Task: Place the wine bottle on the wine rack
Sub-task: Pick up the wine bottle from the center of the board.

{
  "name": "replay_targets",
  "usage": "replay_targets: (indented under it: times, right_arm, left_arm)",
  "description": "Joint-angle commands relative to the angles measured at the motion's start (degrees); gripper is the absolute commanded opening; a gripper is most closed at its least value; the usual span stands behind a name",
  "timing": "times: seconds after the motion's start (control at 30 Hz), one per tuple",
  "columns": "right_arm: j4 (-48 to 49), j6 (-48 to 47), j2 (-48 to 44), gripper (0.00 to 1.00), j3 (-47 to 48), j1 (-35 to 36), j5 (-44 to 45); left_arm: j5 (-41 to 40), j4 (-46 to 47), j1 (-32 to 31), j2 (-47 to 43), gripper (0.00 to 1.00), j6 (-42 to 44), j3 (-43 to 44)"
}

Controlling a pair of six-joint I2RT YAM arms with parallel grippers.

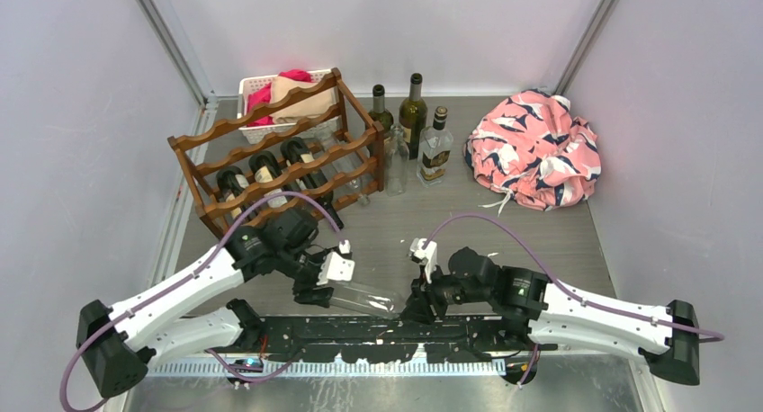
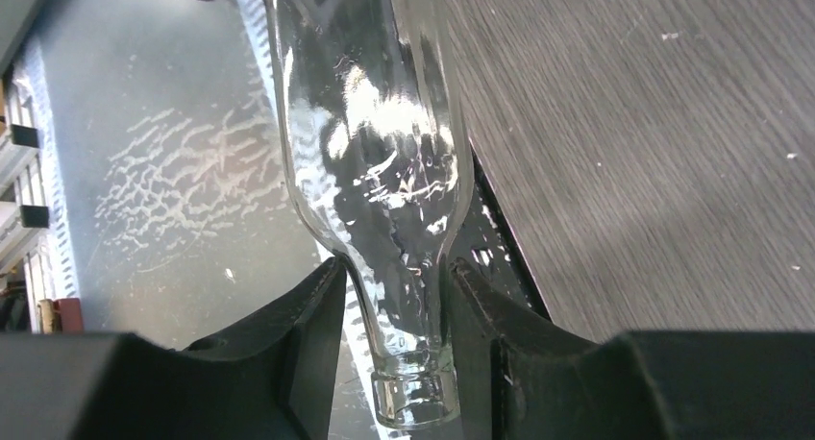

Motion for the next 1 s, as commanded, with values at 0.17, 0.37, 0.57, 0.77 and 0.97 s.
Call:
replay_targets:
  times: [0.17,0.37,0.57,0.77,0.97]
  right_arm:
    - [4.6,5.3,6.1,0.01,1.4,0.7,2.5]
    - [4.6,6.0,6.3,0.01,0.8,0.7,5.1]
    - [2.8,5.2,13.6,0.07,3.9,0.7,4.8]
    - [3.1,5.5,18.8,0.35,5.3,0.7,3.1]
    - [0.4,5.0,18.9,0.58,6.4,0.6,5.1]
  left_arm:
    - [-8.7,6.6,1.3,7.9,0.14,-2.4,4.4]
    - [-8.2,5.9,1.3,11.5,0.00,-1.7,5.5]
    - [-7.4,7.2,1.8,10.0,0.00,-2.3,5.5]
    - [-5.0,9.4,4.7,6.3,0.00,-4.4,4.2]
    - [-3.2,9.8,4.9,6.3,0.00,-4.5,3.6]
